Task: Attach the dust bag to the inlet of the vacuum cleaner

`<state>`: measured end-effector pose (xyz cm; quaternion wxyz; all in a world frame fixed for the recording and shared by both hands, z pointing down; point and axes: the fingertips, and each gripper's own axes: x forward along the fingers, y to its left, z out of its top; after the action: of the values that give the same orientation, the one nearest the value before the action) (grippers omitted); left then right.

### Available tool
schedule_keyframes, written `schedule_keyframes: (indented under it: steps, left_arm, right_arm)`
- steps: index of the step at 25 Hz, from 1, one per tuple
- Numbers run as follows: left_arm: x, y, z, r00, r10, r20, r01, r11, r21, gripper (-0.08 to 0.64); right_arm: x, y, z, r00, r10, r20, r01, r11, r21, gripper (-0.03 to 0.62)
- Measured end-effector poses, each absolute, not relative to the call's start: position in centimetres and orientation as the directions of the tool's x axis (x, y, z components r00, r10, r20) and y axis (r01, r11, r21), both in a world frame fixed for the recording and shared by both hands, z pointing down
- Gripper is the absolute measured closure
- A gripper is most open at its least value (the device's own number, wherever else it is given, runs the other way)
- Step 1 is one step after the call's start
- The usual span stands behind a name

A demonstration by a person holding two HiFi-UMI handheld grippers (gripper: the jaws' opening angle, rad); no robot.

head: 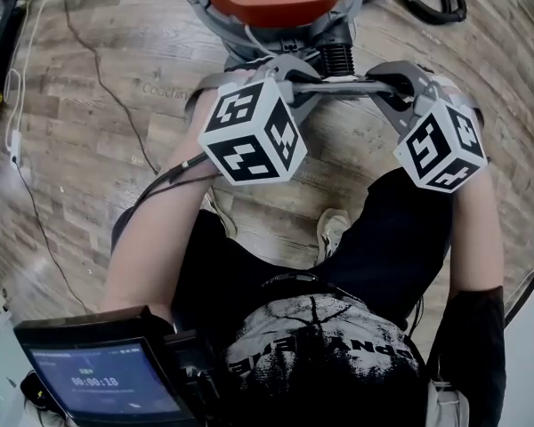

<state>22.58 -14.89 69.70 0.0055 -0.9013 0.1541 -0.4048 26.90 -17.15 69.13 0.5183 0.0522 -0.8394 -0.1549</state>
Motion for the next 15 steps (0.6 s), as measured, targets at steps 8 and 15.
schedule_keyframes:
  steps: [8, 15]
  left_arm:
    - [22.1, -14.9, 69.1, 0.634, -0.266, 0.726, -0.283, -0.954, -0.103, 0.531]
    - [22.1, -16.3, 69.3, 0.658, -0.233, 0.716, -0.326, -0.945, -0.009, 0.525]
  right_arm:
    - [26.6, -17.0, 68.8, -0.438, -0.204, 0.875, 0.116, 0.953, 0.28, 0.549]
    - [26.6, -18.1, 69.0, -0.434, -0.154, 0.888, 0.052, 0.979, 0.195, 0.541]
